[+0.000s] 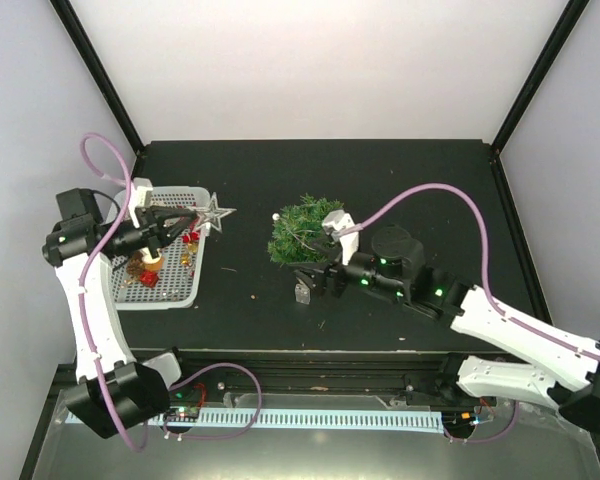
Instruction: Decorate the small christmas tree
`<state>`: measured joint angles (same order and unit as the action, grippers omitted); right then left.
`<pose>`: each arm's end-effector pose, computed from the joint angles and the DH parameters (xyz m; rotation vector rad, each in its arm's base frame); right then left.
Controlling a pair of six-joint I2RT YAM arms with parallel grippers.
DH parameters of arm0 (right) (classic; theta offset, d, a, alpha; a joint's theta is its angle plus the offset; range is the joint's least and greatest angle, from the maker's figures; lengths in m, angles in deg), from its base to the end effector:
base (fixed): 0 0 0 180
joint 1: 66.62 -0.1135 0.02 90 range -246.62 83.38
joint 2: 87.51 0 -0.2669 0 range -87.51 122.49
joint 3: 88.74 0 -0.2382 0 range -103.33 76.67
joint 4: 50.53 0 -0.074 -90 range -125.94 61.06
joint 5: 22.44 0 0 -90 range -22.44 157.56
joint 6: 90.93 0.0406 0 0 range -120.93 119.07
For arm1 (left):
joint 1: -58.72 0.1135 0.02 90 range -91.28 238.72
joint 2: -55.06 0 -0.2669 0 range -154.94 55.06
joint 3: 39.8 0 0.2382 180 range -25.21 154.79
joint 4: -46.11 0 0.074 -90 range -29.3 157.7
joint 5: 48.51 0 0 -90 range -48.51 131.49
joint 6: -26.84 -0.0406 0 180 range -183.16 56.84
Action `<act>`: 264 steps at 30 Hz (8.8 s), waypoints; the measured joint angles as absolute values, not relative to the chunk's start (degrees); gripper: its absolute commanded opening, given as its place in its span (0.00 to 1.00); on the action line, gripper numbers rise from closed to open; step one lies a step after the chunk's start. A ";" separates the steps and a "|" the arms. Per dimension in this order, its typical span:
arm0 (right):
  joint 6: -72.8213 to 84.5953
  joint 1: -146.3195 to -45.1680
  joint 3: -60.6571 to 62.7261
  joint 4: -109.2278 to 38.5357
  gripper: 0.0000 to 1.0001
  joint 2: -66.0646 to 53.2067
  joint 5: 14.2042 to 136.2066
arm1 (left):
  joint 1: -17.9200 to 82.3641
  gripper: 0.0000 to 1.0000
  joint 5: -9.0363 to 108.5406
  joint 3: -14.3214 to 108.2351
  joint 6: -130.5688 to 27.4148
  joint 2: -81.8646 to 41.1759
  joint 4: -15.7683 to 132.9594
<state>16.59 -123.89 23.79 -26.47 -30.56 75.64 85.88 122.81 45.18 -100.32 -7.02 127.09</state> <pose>0.1140 0.1879 0.3540 -0.7577 1.7800 1.0325 0.1578 0.0359 0.3740 0.5828 1.7119 -1.0096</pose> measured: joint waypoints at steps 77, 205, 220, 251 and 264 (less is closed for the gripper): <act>13.57 -126.03 2.04 -30.38 0.01 -11.07 66.02 | 74.78 0.99 130.83 21.79 -35.21 5.09 62.39; 13.16 -119.50 9.95 -12.19 0.94 -28.00 51.60 | 85.73 0.99 130.90 15.45 -28.33 -5.12 49.54; 18.21 -119.50 22.15 -6.27 0.94 -34.95 51.66 | 79.63 0.99 115.99 41.55 -58.03 -27.66 80.49; 26.40 -119.43 32.57 -17.22 0.88 -29.95 49.41 | 84.44 0.58 70.16 42.80 -107.03 -34.41 111.42; 24.68 -119.32 41.01 -21.90 0.91 -41.73 48.56 | 83.85 0.58 70.16 42.77 -107.08 -44.14 109.39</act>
